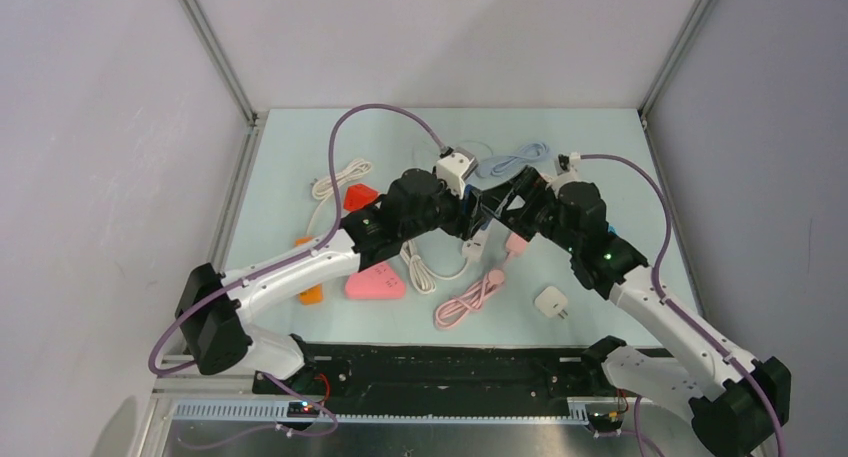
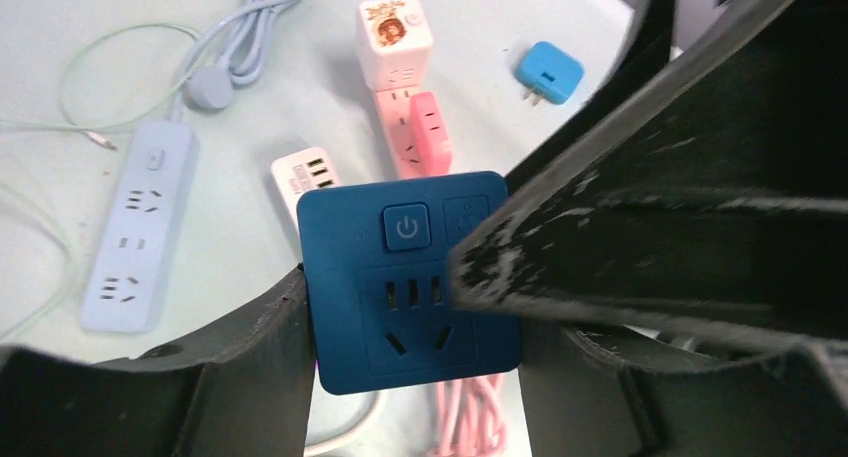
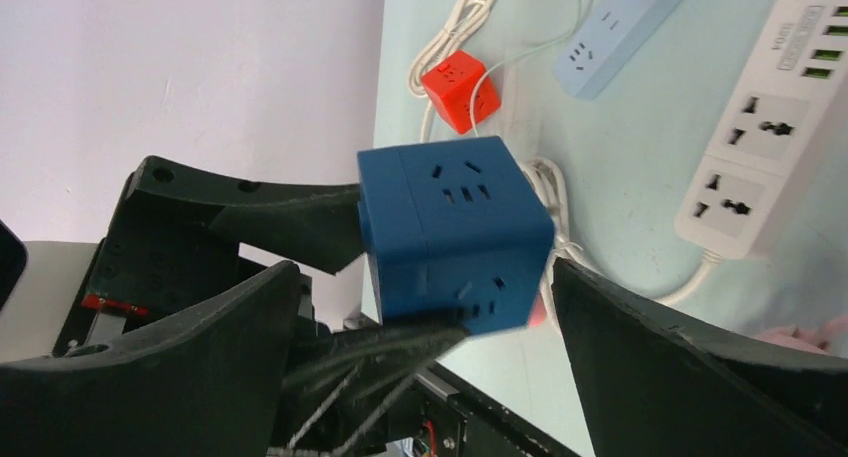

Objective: Insert the plug
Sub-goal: Insert the plug into the socket.

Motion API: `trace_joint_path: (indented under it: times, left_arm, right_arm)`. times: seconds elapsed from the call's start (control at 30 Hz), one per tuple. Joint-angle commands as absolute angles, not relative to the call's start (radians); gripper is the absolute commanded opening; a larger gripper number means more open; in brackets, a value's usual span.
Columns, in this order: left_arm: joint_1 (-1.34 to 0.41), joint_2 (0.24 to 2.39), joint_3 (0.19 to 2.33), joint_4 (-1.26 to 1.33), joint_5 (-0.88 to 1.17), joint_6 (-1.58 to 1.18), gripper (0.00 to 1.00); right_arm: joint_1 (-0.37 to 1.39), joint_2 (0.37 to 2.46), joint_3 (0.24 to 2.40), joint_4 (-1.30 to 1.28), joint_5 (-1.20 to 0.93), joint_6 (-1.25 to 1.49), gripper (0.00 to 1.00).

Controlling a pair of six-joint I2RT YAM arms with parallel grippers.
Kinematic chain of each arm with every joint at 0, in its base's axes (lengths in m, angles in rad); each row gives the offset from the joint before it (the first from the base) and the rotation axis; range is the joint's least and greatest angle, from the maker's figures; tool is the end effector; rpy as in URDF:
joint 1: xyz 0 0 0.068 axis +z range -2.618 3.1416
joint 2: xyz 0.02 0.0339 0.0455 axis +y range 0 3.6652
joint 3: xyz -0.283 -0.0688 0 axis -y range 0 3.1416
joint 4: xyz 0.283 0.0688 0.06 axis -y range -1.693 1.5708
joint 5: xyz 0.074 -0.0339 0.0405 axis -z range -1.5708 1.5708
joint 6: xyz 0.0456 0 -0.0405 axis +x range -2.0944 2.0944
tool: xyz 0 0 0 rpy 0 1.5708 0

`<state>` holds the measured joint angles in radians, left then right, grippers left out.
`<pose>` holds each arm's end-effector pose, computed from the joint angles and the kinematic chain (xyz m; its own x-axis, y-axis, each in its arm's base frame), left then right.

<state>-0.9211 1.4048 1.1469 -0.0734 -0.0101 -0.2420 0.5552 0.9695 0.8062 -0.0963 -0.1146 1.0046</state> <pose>0.2274 -0.2985 0.3395 -0.3805 0.1047 -0.9189 0.7203 0.6567 -0.2234 0.2218 0.1437 0.3294 -0.6382 0.5907 -0.4937 -0.1472 0.5358 0.8314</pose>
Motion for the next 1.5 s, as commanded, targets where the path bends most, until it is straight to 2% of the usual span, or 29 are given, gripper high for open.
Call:
trace_joint_path:
  times: [0.0, 0.1, 0.3, 0.53, 0.67, 0.73, 0.93, 1.1, 1.23, 1.47]
  left_arm:
    - [-0.921, 1.395, 1.169, -0.053, -0.073, -0.059, 0.00]
    - [-0.917, 1.393, 1.141, -0.055, -0.028, 0.147, 0.00]
    - [-0.861, 1.369, 1.043, -0.073, 0.360, 0.565, 0.00]
    - [-0.686, 1.411, 1.095, -0.131, 0.818, 0.757, 0.00]
    - [-0.588, 1.499, 1.199, -0.227, 1.090, 0.783, 0.00]
    - [-0.566, 1.536, 1.226, -0.231, 1.157, 0.781, 0.00]
    - [-0.558, 1.690, 1.343, -0.317, 1.151, 0.784, 0.00]
    - [-0.567, 1.804, 1.445, -0.467, 1.093, 0.917, 0.00]
    - [-0.593, 1.882, 1.550, -0.697, 0.989, 1.073, 0.00]
    - [-0.623, 1.972, 1.637, -0.794, 0.932, 1.156, 0.00]
  right_arm:
    - [0.487, 0.902, 0.846, -0.202, -0.162, 0.954, 0.99]
    - [0.422, 0.843, 0.847, -0.300, -0.175, 0.936, 0.99]
    - [0.290, 0.762, 0.843, -0.451, -0.209, 0.889, 0.99]
    - [0.219, 0.722, 0.795, -0.500, -0.264, 0.879, 0.98]
    - [0.210, 0.723, 0.783, -0.512, -0.290, 0.875, 0.98]
    - [0.208, 0.722, 0.782, -0.521, -0.293, 0.872, 0.97]
    - [0.205, 0.721, 0.782, -0.537, -0.294, 0.858, 0.97]
    - [0.201, 0.731, 0.778, -0.554, -0.300, 0.842, 0.96]
    - [0.201, 0.728, 0.764, -0.564, -0.298, 0.839, 0.96]
    - [0.200, 0.736, 0.739, -0.557, -0.289, 0.833, 0.96]
